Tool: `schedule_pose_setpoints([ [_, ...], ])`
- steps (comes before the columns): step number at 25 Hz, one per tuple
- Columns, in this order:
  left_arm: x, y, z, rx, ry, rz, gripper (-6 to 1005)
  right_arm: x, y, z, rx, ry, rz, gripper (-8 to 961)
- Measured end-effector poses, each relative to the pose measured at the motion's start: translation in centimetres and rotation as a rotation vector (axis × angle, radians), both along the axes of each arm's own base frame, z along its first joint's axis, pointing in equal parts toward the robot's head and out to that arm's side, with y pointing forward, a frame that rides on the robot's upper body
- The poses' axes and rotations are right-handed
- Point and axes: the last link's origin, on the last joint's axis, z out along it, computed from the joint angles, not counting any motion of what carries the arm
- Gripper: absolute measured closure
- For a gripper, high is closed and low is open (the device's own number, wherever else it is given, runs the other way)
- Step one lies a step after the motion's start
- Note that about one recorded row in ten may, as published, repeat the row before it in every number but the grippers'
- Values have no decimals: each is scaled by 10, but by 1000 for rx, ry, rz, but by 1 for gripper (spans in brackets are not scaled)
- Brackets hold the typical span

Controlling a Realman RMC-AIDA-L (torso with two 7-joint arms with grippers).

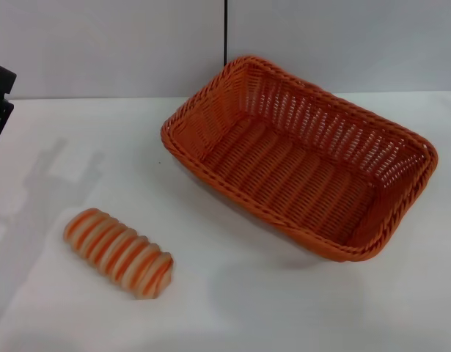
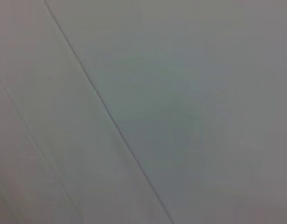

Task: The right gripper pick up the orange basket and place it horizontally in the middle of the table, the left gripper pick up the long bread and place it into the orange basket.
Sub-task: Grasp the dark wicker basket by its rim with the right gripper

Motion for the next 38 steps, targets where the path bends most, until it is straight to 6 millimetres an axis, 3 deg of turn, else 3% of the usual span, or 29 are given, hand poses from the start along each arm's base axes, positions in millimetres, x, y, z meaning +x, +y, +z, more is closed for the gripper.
schedule_pose_setpoints([
  [1, 0, -1, 0, -1, -1, 1, 200, -7, 16, -4, -80, -60, -64, 416],
  [2, 0, -1, 0, -1, -1, 1, 200, -7, 16, -4, -80, -60, -64, 416],
  [6, -1, -4, -2, -9, 1, 0, 200, -25, 47, -18, -220, -228, -164, 416],
  [11, -3, -6, -1, -4, -1, 10, 200, -41, 67, -38, -325, -422, -206, 417],
  [16, -5, -8, 0, 3, -1, 19, 200, -42, 81, -61, -387, -526, -246, 417],
  [24, -6, -9, 1, 5, -6, 29, 200, -32, 89, -84, -401, -588, -287, 417],
  [38, -7, -11, 1, 2, -12, 33, 200, -8, 78, -121, -486, -571, -297, 417],
])
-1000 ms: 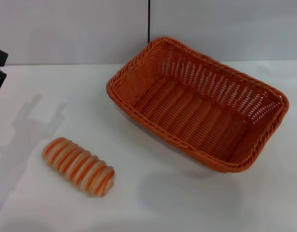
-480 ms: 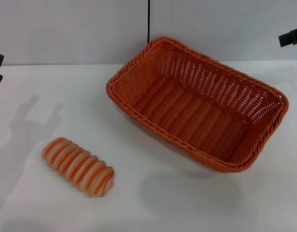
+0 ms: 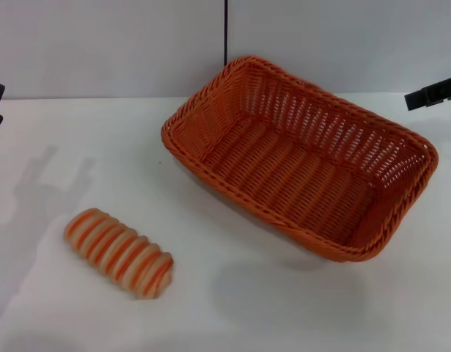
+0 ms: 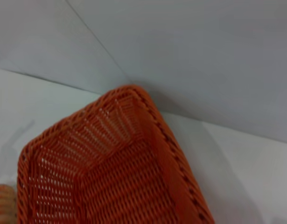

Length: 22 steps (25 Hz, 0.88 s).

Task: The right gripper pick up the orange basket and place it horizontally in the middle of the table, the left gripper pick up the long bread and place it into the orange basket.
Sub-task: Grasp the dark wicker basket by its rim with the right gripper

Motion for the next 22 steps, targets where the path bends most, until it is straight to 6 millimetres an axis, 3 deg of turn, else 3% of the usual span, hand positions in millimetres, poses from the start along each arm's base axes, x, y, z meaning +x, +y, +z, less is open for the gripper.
schedule_pose_setpoints([
  [22, -1, -2, 0, 1, 0, 4, 200, 15, -6, -16, -42, -32, -41, 416],
])
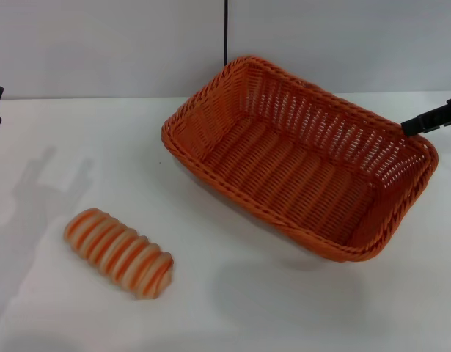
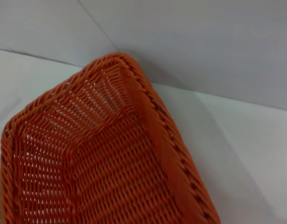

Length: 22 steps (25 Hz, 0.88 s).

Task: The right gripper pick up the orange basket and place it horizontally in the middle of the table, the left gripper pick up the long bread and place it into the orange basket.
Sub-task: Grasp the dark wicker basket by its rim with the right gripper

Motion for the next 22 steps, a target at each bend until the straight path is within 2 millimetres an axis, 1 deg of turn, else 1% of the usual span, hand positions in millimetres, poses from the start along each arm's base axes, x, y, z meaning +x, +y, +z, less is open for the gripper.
schedule_pose_setpoints([
  [12, 0, 0, 0, -1, 0, 2, 200, 7, -2, -8, -20, -24, -14, 417],
  [22, 0, 1, 0, -4, 1, 5, 200, 7, -6, -19, -68, -55, -7, 417],
])
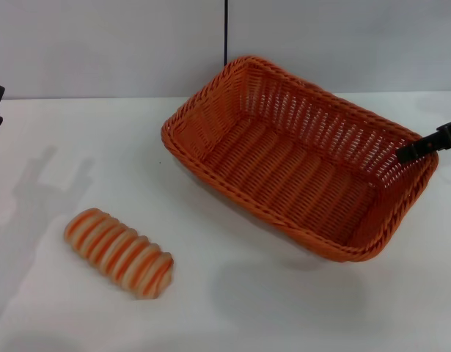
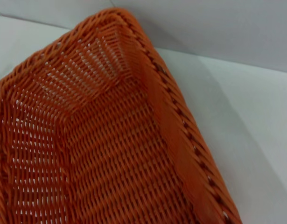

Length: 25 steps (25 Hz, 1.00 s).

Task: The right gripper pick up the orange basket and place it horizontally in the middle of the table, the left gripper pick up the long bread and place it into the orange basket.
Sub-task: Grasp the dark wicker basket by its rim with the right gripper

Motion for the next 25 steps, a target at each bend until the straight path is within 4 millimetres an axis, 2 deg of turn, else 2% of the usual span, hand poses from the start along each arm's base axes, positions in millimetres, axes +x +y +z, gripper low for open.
schedule_pose_setpoints([
  [19, 0, 2, -1, -2, 8, 6, 201, 2, -4, -3, -26, -19, -16, 416],
  [24, 0, 2, -2, -3, 8, 9, 201, 3, -5, -5, -31, -19, -17, 461],
  [25, 0, 2, -2, -4, 8, 10, 201, 3, -5, -5, -31, -19, -17, 493],
])
